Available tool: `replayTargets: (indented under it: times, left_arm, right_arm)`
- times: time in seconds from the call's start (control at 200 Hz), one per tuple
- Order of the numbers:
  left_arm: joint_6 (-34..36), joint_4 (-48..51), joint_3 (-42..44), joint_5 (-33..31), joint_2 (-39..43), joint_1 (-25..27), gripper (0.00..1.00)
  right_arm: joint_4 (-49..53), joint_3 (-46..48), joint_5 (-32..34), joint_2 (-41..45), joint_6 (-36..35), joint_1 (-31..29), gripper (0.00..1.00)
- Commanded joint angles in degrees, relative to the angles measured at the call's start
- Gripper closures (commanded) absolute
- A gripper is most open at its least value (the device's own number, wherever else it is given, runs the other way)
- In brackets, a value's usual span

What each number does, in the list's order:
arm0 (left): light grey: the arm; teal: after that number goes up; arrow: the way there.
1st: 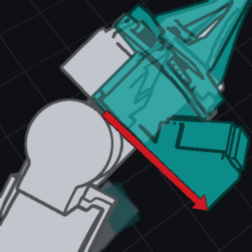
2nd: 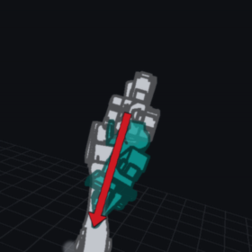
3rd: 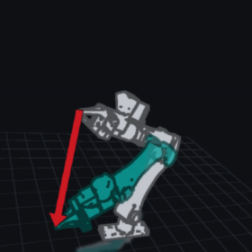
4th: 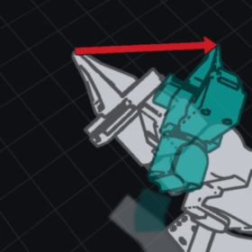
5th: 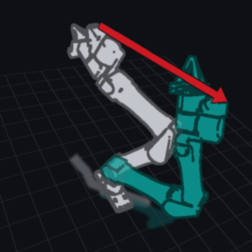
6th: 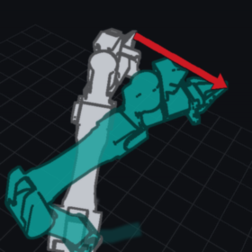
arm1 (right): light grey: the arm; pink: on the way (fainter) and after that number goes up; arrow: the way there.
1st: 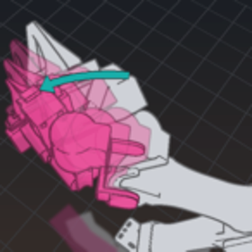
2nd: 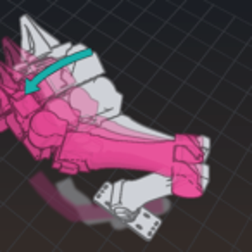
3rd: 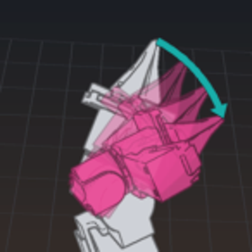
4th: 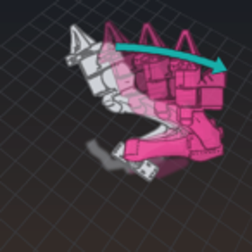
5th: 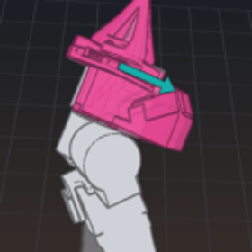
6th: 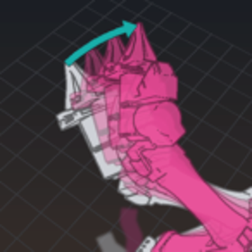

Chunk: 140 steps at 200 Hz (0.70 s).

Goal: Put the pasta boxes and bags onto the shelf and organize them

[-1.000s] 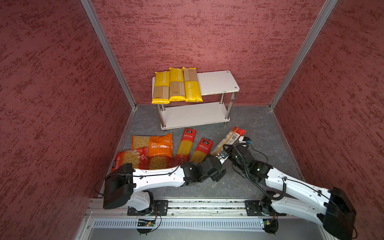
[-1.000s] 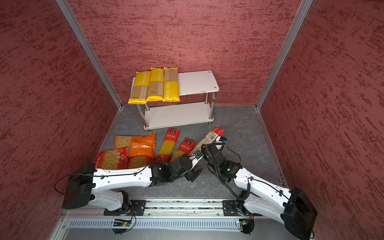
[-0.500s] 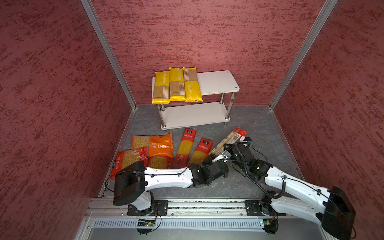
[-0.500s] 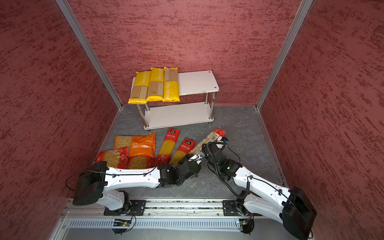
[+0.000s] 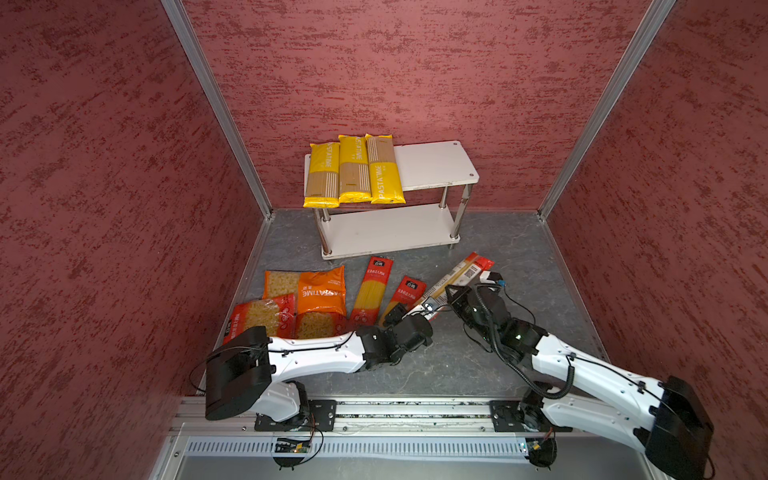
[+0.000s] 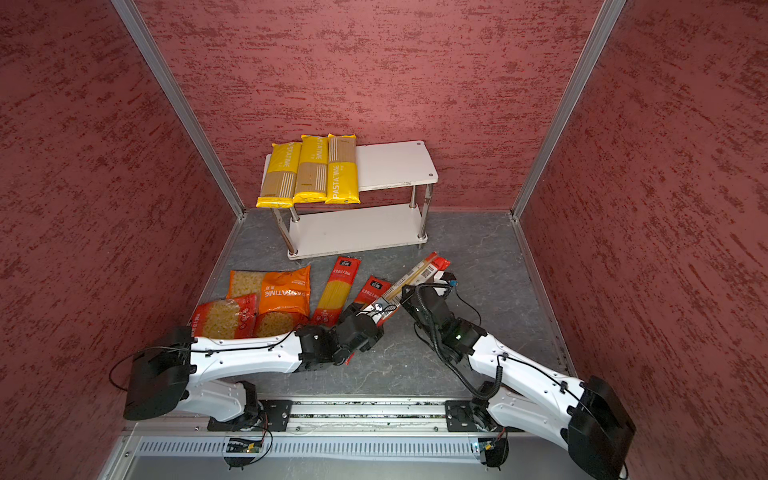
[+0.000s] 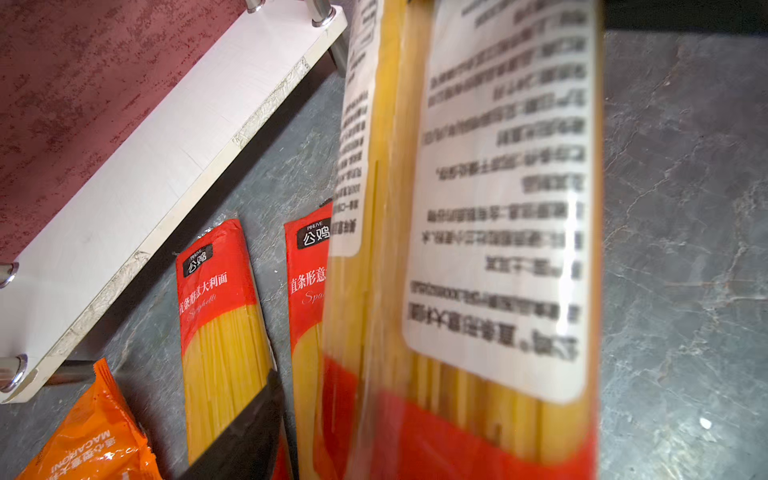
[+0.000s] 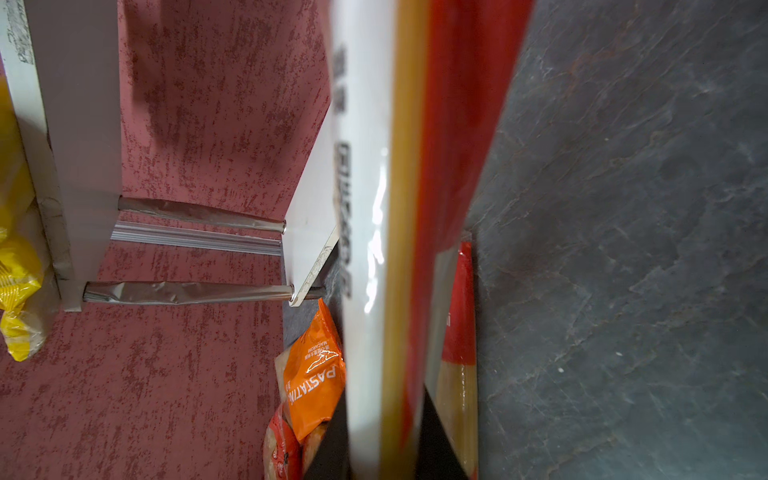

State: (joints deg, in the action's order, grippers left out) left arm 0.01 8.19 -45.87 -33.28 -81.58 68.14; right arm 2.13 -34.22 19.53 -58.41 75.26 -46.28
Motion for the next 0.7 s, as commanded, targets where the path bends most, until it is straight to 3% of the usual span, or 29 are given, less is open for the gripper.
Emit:
replayTargets:
  times: [0.0,0.301,0.521,0.696]
  left_arm:
    - [2.7,-1.4,-0.7,0.3,0.2,-0.3,0.29]
    - [7.2,-8.5,0.9,-1.4,1.4,0.6,0.42]
    - [8.6,-10.5,0.7,-0.6,1.9,1.4,0.72]
    - [6.0,-8.3,0.4,0.5,2.3,2.1,0.84]
  right_arm:
    - [-10.8,-2.5,-1.6,0.6,2.6,0.1,0.86]
    - [-10.6,-2.8,-1.8,1.2,2.3,0.1,0.82]
    - [-10.9,-1.7,-1.7,2.2,1.3,0.6,0.74]
    - [-10.8,-0.7,-1.7,2.9,-0.3,1.4,0.68]
